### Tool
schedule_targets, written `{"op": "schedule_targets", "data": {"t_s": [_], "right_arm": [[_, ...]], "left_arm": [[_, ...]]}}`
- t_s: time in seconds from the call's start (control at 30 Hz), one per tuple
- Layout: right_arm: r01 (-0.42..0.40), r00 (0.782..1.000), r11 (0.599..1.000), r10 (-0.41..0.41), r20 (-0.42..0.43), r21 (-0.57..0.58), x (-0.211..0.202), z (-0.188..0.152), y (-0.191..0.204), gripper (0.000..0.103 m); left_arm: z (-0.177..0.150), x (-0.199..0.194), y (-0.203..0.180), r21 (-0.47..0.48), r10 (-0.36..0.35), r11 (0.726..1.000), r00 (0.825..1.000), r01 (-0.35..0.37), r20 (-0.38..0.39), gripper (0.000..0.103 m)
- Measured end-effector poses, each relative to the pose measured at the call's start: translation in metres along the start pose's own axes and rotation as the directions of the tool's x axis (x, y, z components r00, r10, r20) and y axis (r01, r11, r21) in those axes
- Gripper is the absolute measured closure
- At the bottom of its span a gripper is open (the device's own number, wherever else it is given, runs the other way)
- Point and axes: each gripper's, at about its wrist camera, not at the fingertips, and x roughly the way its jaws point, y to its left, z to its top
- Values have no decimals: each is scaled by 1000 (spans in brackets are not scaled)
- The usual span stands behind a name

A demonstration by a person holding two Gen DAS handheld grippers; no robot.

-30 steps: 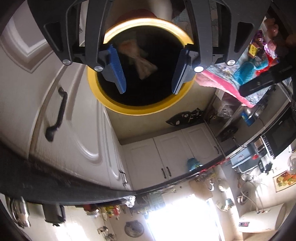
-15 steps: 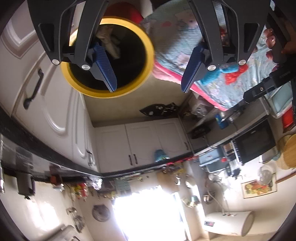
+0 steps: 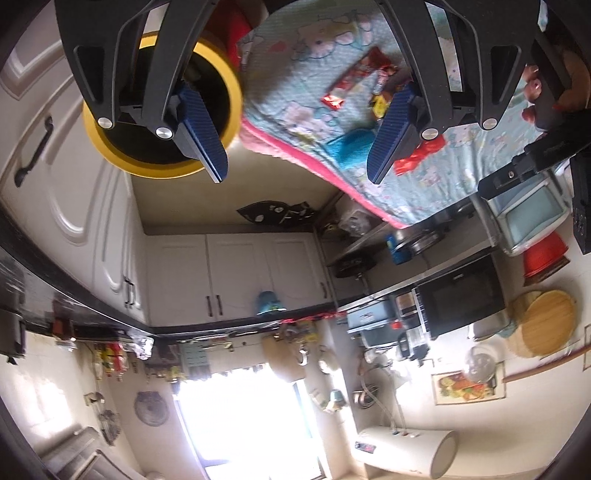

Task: Collect trash
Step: 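Move both tools back over the trash on the bed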

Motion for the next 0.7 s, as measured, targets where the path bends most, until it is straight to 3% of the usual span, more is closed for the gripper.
{"op": "schedule_targets", "data": {"t_s": [0.37, 0.7], "right_arm": [[-119, 990, 991, 114, -87, -57, 20, -5, 41, 28], [-127, 973, 989, 109, -204, -78, 48, -32, 57, 28]], "left_arm": [[-16, -17, 43, -31, 61, 998, 998, -62, -27, 11], [-42, -13, 61, -37, 70, 997, 993, -74, -94, 11]]}}
